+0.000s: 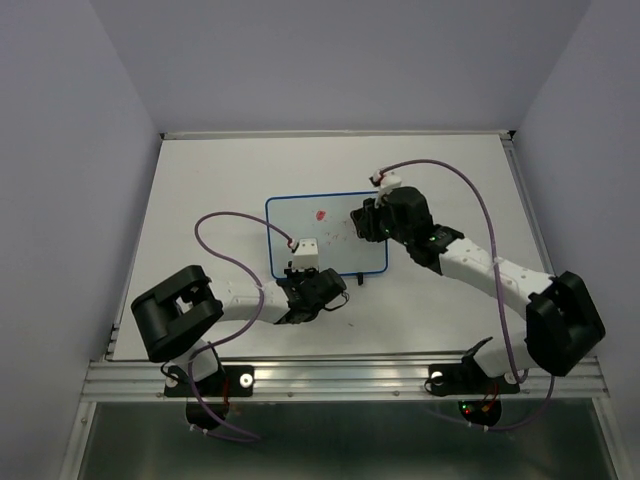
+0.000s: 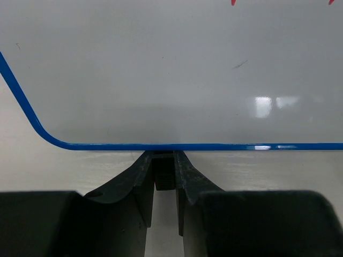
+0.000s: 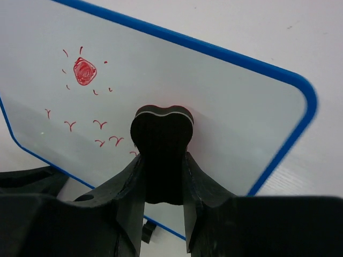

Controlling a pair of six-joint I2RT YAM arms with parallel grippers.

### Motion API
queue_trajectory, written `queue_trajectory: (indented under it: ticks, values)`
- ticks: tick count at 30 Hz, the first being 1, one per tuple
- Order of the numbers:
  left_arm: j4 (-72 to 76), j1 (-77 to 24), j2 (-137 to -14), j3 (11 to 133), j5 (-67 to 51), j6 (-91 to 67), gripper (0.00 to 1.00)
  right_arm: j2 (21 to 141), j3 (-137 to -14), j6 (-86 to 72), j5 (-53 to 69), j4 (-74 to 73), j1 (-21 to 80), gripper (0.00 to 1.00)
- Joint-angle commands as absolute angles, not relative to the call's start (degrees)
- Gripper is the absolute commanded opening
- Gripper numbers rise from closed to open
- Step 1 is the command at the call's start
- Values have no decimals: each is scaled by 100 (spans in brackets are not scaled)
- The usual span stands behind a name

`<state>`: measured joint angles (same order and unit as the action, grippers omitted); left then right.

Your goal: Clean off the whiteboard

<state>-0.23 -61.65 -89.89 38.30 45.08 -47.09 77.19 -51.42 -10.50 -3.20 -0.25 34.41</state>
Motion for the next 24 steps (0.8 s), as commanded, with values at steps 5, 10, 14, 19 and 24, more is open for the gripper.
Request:
queue_trajectory:
  ticks: [5,10,14,19,24]
  values:
    - [369,-6214,-9035,3779,4562,-4517,0,8903,-5801,-247,-1046,668,3884,8]
    - [474,-6214,-9105,3771,4553,-4509,0,9122,-5652,-62,-1274,817,4446,8]
    - [580,-6205,-9105,3718,4570,-4483,0,9394,-5520,-97,-1301,853,4622,8]
    - [624,-6205,-9132,3648,4570,-4500,0,9466,-5423,-210,-1222,905,4737,7]
    - [650,-6214,-9158,3586,4596,-4535,0,9273,-5344,-229,-2371,1274,4737,6]
